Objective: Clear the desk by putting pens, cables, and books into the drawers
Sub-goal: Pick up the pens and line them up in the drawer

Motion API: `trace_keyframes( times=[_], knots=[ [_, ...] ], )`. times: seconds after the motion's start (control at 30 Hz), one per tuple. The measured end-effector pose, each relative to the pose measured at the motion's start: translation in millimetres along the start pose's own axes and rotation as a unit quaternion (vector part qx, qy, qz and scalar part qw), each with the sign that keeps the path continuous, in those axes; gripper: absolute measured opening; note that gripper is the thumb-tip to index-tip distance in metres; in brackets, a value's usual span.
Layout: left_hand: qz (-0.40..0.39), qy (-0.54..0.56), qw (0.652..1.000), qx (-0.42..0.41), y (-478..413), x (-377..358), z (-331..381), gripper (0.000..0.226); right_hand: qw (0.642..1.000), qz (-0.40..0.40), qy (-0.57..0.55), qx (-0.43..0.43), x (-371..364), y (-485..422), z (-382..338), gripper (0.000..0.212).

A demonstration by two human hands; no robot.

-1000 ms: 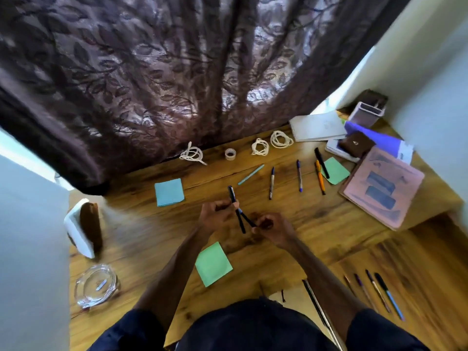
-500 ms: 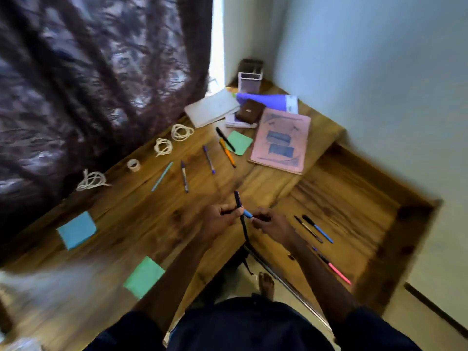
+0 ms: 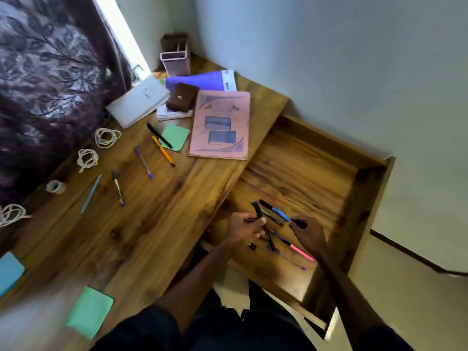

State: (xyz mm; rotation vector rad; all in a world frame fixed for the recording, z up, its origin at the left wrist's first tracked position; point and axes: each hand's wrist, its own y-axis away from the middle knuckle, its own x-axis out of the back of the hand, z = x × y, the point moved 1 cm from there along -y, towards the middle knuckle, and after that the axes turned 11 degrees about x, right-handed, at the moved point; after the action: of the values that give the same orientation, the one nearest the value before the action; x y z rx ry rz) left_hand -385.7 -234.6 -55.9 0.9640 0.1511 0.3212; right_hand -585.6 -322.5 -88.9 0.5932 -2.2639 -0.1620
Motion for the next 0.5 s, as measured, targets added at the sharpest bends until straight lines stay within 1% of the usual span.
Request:
trace_keyframes(
  times=[0.1,0.17,0.23,0.33,0.5],
  knots=[
    [0.0,-0.017,1.0,0.022,-5,-15,-1,0.026,0.998,-0.044,0.048,0.008,15,3,23,0.02],
    [0.006,-0.016,1.0,0.025,-6,-21,-2,0.015,0.994,-0.077,0.08,0.019,19,6,39,0.018],
    [0.014,-0.029,0.999,0.023,-5,-24,-3,0.008,0.989,-0.103,0.101,0.023,20,10,50,0.019],
    [0.02,-0.042,0.999,0.021,-2,-24,-4,0.01,0.988,-0.104,0.109,0.037,19,14,55,0.018],
    [0.018,-0.047,0.999,0.016,-2,-25,-8,0.012,0.988,-0.095,0.12,0.007,7,10,61,0.015]
  ],
)
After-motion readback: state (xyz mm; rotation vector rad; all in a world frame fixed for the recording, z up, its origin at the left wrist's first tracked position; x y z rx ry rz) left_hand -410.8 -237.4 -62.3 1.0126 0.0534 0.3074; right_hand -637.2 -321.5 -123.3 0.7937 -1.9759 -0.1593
